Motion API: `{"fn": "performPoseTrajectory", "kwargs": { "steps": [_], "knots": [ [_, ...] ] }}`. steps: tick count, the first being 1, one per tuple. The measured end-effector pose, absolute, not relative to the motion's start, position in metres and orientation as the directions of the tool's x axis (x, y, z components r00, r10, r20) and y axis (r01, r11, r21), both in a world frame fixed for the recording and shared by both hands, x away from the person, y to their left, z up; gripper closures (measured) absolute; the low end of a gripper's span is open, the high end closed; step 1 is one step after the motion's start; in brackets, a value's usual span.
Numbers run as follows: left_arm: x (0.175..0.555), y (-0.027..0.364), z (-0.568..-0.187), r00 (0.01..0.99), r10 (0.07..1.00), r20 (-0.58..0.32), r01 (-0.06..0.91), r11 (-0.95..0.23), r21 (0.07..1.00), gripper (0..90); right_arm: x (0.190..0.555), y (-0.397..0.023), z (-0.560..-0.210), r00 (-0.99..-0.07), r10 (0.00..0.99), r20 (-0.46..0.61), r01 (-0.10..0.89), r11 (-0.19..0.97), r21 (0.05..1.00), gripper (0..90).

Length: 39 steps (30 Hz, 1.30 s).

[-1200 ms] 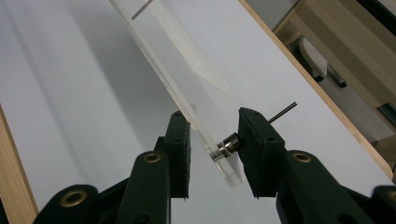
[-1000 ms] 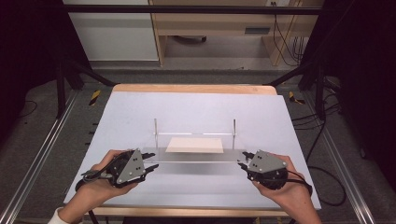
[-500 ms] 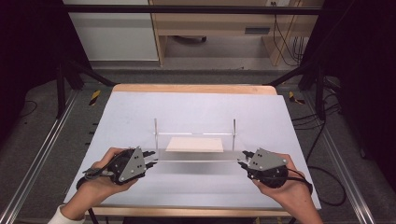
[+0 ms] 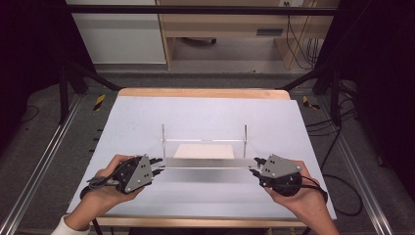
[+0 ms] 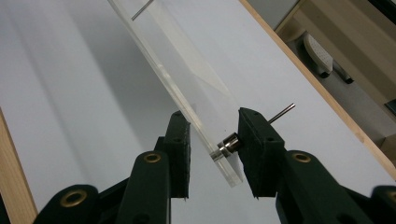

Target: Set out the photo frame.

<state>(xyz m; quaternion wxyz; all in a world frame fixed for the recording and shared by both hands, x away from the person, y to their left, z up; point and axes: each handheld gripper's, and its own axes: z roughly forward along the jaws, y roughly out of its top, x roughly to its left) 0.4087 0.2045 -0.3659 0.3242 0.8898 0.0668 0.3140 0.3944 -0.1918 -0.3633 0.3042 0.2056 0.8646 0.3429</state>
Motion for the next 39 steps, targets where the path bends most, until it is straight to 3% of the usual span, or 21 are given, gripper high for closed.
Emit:
{"fn": "performPoseTrajectory", "kwargs": {
  "steps": [16, 39],
  "knots": [
    [0.444, 0.204, -0.332, 0.821, 0.331, 0.465, -0.046, -0.774, 0.632, 74.2, 0.425, -0.197, -0.337, -0.735, 0.580, -0.350, 0.149, 0.642, 0.752, 65.1],
    [0.494, 0.207, -0.303, 0.833, 0.349, 0.429, -0.028, -0.748, 0.663, 68.7, 0.466, -0.201, -0.311, -0.730, 0.619, -0.290, 0.165, 0.571, 0.804, 63.8]
  ]
}}
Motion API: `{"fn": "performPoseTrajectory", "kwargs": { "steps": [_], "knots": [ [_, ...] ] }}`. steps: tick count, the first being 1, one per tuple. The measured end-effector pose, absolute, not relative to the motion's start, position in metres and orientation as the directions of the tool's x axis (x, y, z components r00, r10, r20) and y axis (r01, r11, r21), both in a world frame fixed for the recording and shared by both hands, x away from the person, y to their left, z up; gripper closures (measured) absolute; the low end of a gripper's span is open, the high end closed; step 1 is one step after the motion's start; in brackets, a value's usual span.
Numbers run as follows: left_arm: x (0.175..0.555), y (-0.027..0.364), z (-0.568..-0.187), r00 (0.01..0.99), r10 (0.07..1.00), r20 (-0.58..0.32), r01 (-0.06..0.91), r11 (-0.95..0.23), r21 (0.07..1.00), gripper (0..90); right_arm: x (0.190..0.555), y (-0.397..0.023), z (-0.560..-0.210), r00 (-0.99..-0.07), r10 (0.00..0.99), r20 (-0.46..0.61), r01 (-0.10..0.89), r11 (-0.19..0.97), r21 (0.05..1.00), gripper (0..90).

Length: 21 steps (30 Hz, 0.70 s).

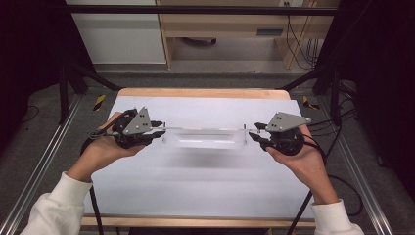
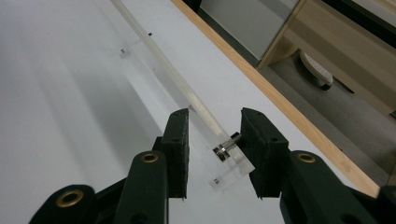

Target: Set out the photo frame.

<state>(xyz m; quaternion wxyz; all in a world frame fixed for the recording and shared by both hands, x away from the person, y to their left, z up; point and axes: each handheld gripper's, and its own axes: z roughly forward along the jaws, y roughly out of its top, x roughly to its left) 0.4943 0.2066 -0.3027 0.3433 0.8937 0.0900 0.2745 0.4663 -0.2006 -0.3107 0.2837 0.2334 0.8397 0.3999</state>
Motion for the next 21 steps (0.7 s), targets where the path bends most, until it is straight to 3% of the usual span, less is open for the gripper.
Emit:
{"fn": "performPoseTrajectory", "kwargs": {
  "steps": [21],
  "knots": [
    [0.526, 0.206, -0.291, 0.834, 0.404, 0.375, 0.030, -0.712, 0.701, 63.9, 0.500, -0.202, -0.299, -0.707, 0.656, -0.262, 0.194, 0.537, 0.821, 61.0]
  ]
}}
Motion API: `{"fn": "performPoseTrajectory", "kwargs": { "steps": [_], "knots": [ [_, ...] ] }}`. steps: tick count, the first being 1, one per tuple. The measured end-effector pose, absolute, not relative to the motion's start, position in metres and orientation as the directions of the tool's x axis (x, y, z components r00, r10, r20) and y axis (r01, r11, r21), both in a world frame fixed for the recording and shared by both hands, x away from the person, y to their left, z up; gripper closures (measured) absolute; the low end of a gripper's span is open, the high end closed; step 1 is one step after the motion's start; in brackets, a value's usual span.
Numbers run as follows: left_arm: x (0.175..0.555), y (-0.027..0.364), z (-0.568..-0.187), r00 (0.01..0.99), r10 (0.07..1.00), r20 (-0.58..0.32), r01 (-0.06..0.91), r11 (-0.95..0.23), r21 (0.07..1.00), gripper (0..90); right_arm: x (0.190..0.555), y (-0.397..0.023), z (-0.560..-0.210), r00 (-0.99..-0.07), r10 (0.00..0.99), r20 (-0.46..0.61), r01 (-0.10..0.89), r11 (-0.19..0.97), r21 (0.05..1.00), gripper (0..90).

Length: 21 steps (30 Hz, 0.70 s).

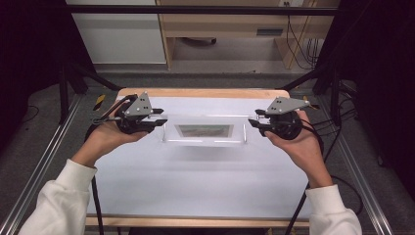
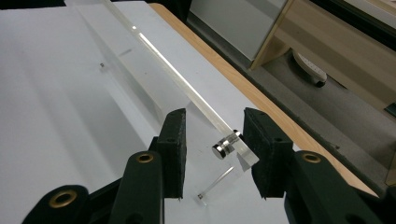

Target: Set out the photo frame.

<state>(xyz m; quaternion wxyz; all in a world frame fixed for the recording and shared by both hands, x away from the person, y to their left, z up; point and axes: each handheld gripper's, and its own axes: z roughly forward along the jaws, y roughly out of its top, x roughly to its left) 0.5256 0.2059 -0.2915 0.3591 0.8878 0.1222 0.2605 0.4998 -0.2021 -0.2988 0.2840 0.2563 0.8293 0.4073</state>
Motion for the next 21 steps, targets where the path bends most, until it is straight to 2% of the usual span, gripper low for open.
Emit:
{"fn": "performPoseTrajectory", "kwargs": {
  "steps": [21],
  "knots": [
    [0.553, 0.205, -0.284, 0.843, 0.410, 0.348, 0.054, -0.709, 0.704, 61.2, 0.521, -0.204, -0.294, -0.695, 0.673, -0.253, 0.202, 0.521, 0.829, 60.4]
  ]
}}
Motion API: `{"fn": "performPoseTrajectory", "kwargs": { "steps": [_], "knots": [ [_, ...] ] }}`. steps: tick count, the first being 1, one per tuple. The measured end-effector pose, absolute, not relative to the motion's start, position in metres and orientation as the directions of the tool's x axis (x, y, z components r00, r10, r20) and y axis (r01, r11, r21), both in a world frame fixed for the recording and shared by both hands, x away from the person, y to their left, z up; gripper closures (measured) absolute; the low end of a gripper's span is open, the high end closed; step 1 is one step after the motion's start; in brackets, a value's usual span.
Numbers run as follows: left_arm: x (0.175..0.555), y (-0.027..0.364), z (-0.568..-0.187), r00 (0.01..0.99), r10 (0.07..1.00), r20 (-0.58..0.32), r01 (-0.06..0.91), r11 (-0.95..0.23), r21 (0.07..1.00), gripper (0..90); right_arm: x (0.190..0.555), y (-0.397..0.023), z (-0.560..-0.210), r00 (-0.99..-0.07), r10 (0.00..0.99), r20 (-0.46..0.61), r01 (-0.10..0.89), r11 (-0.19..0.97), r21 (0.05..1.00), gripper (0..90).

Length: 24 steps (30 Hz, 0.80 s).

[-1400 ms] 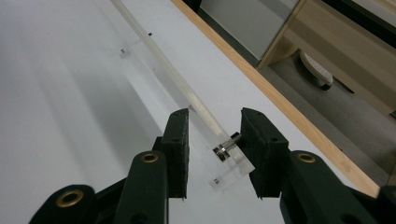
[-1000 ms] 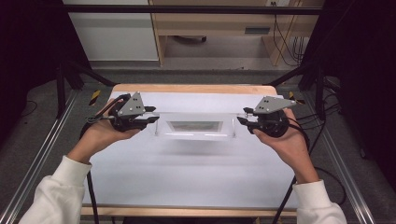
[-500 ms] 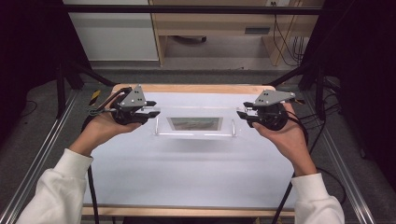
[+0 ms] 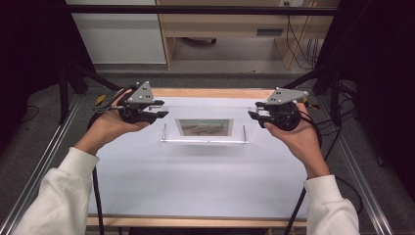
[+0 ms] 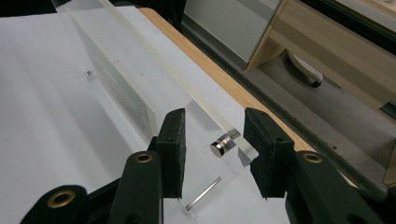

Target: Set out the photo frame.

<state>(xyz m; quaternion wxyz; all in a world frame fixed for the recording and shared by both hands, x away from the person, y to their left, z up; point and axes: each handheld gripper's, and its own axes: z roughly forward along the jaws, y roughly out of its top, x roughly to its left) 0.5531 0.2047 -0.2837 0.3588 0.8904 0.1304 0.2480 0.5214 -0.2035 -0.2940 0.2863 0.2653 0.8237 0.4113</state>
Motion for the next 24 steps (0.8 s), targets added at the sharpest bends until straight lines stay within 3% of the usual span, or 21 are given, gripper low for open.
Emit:
{"fn": "performPoseTrajectory", "kwargs": {
  "steps": [24],
  "knots": [
    [0.591, 0.206, -0.281, 0.853, 0.437, 0.284, 0.093, -0.664, 0.742, 57.1, 0.554, -0.204, -0.290, -0.684, 0.693, -0.226, 0.225, 0.496, 0.839, 59.1]
  ]
}}
